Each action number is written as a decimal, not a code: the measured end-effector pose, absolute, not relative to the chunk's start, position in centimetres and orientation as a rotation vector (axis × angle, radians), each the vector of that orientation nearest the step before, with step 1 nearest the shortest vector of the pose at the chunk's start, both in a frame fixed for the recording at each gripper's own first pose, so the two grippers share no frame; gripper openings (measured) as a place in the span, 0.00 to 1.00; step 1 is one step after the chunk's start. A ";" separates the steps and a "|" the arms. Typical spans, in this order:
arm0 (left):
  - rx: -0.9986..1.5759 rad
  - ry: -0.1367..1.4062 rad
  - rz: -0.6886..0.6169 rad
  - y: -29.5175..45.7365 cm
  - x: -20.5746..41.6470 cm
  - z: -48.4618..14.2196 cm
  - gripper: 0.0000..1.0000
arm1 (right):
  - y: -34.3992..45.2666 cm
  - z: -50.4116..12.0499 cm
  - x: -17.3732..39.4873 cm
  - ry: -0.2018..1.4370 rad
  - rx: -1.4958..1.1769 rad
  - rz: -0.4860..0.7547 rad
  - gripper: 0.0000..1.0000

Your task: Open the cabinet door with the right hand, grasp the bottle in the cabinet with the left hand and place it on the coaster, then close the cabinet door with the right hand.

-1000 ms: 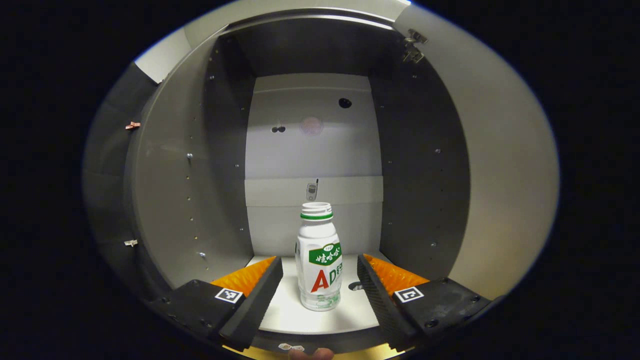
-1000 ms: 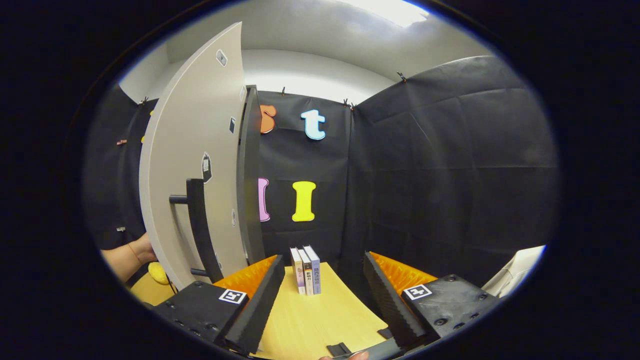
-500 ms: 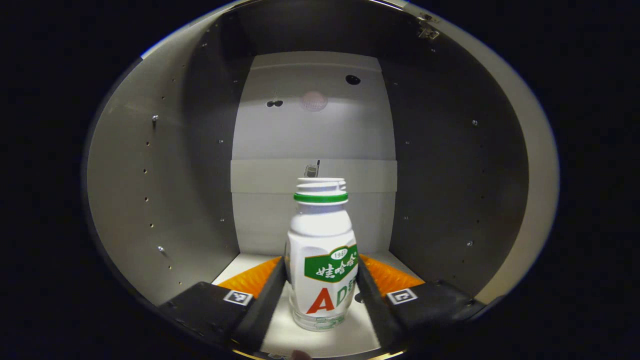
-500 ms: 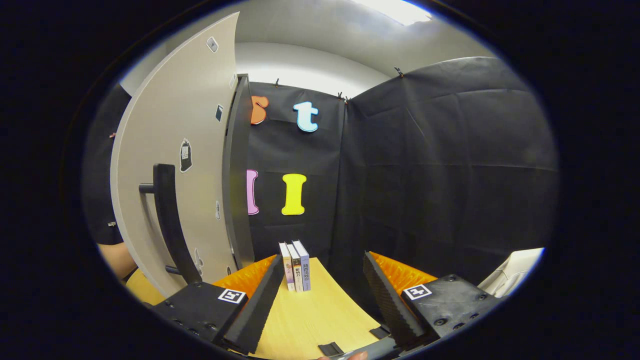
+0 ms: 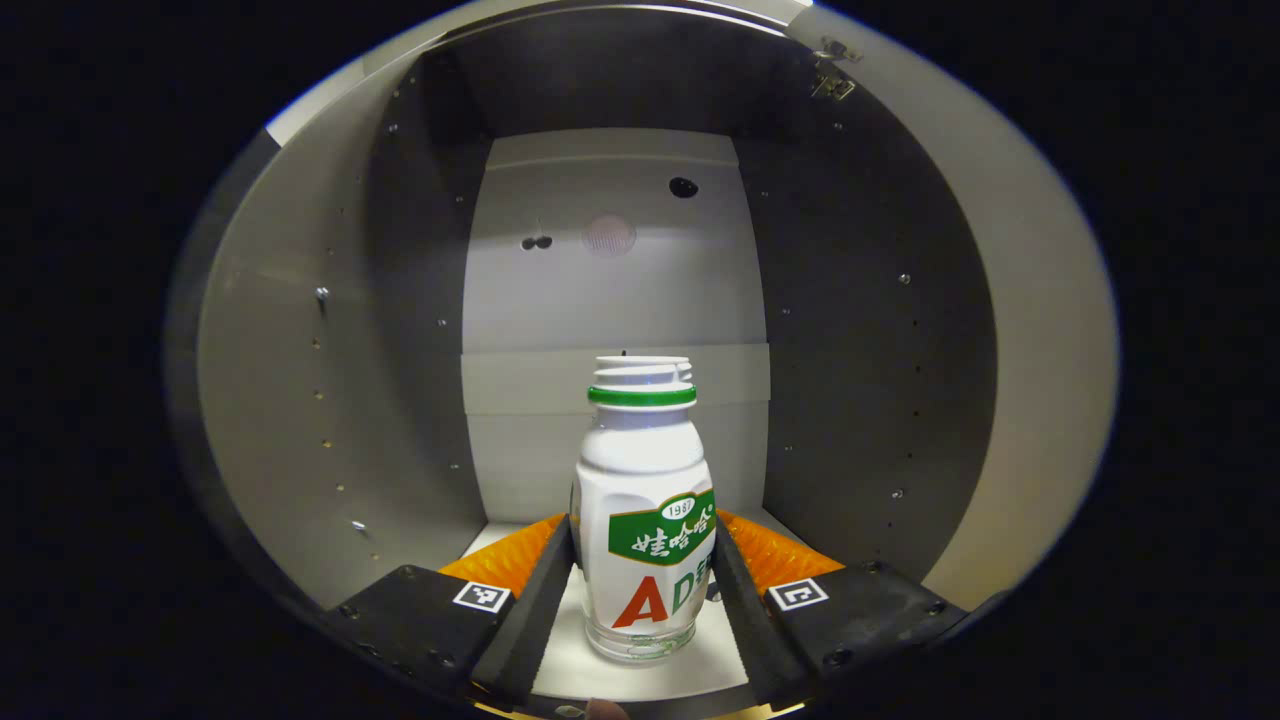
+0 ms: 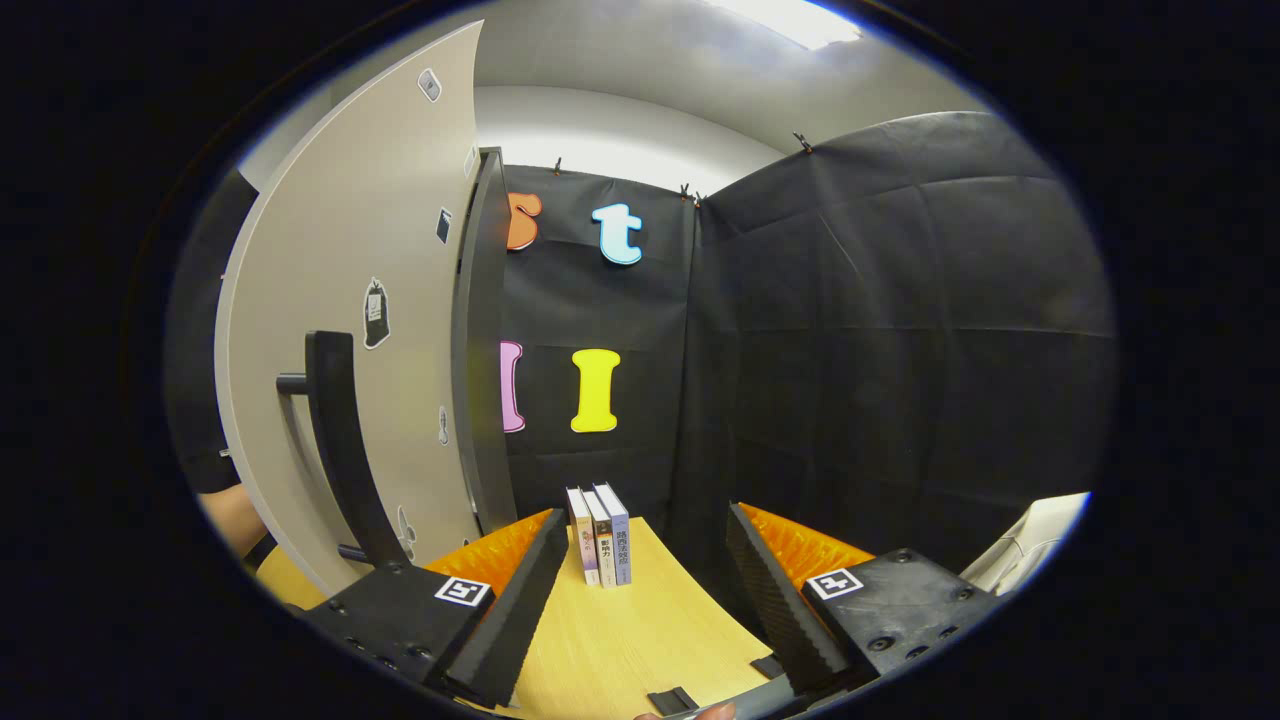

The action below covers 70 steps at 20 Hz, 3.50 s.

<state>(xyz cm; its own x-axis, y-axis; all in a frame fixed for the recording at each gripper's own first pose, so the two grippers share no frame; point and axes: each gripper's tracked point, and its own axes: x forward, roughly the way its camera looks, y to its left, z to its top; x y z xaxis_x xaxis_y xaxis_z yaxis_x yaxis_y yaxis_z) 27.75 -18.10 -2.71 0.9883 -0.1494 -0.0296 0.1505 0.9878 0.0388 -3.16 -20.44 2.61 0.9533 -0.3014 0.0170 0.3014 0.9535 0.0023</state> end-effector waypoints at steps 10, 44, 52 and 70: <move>0.039 -0.008 -0.101 -9.9 16.0 -0.5 0.78 | -21.5 3.3 -3.1 -0.055 0.009 -0.327 0.99; -0.038 0.042 -0.115 3.7 -5.4 -29.5 0.77 | -20.9 4.4 -4.2 -0.109 0.047 -0.429 0.98; -0.068 0.115 -0.140 3.6 -4.8 -37.1 0.77 | -22.3 3.8 -4.9 -0.055 0.021 -0.489 0.98; -0.083 0.164 -0.169 2.9 -4.7 -39.5 0.95 | -22.6 3.7 -3.7 -0.024 0.027 -0.489 0.98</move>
<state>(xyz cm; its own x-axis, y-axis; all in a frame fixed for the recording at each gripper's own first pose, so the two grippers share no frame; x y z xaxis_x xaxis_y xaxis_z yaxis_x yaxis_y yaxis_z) -4.69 2.92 -39.50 0.9725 -0.1736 -0.1550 0.1601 0.9825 -0.0955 -3.72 -22.56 3.74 0.8826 -0.4698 0.0162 0.4692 0.8825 0.0317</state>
